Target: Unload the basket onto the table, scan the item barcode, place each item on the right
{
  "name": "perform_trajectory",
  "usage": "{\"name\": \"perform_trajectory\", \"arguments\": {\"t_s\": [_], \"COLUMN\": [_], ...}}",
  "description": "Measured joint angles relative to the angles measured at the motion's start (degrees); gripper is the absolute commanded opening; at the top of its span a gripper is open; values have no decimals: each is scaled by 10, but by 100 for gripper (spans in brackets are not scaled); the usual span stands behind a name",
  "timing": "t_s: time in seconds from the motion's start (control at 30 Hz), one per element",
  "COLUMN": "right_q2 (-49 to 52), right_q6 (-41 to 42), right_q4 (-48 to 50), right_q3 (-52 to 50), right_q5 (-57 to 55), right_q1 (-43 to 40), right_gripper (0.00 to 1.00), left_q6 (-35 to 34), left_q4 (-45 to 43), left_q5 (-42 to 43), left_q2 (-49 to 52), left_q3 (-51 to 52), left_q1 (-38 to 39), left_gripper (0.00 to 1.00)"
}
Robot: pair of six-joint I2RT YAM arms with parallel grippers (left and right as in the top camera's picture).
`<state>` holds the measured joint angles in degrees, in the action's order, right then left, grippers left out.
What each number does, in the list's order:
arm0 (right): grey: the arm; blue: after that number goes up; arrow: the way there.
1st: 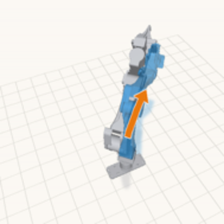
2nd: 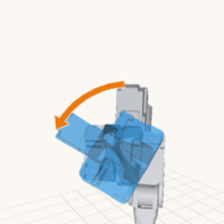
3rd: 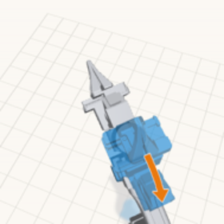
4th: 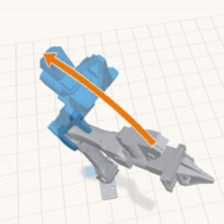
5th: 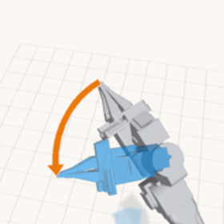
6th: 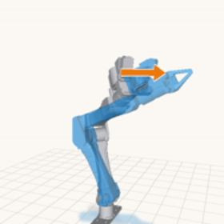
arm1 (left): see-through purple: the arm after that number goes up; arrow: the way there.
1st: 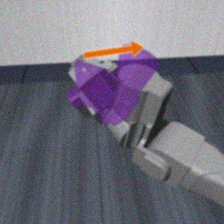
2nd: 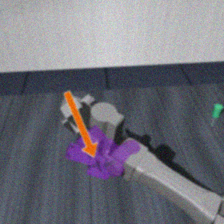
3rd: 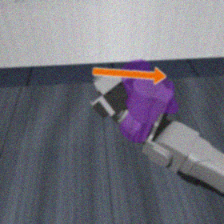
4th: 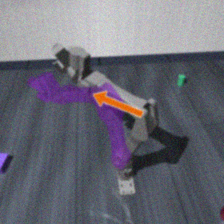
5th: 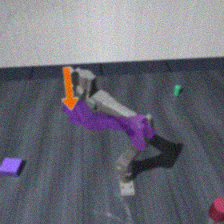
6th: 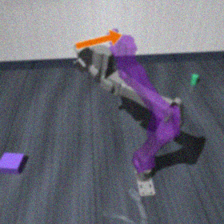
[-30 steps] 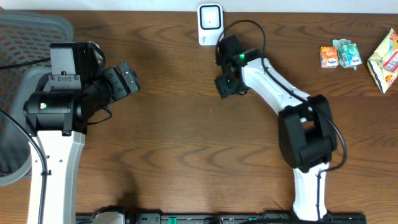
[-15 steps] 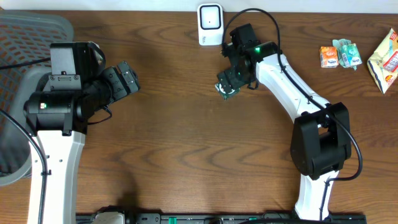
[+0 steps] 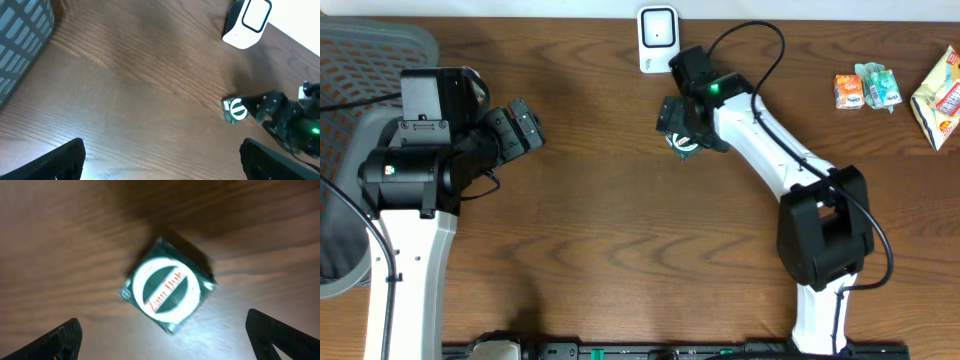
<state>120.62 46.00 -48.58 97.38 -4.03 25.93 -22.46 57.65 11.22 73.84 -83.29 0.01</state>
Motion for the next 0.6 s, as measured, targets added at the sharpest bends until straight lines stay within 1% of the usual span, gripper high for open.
{"name": "perform_trajectory", "arguments": {"t_s": [0.17,0.3,0.4,0.43,0.47,0.5,0.53,0.6], "right_q2": [50,75,79,79,80,80,80,82], "right_q6": [68,93,96,96,96,94,88,72], "right_q4": [24,39,39,37,33,30,28,23], "right_q3": [0,0,0,1,1,1,1,1], "right_q5": [-5,-7,-14,-16,-18,-20,-21,-20], "right_q1": [9,9,9,9,9,9,9,9], "right_gripper": [99,99,99,94,87,70,57,54], "left_q6": [0,0,0,0,0,0,0,0], "left_q4": [0,0,0,0,0,0,0,0], "left_q5": [0,0,0,0,0,0,0,0], "left_q2": [0,0,0,0,0,0,0,0], "left_q3": [0,0,0,0,0,0,0,0], "left_q1": [0,0,0,0,0,0,0,0], "left_gripper": [98,98,98,98,98,98,98,98]}}
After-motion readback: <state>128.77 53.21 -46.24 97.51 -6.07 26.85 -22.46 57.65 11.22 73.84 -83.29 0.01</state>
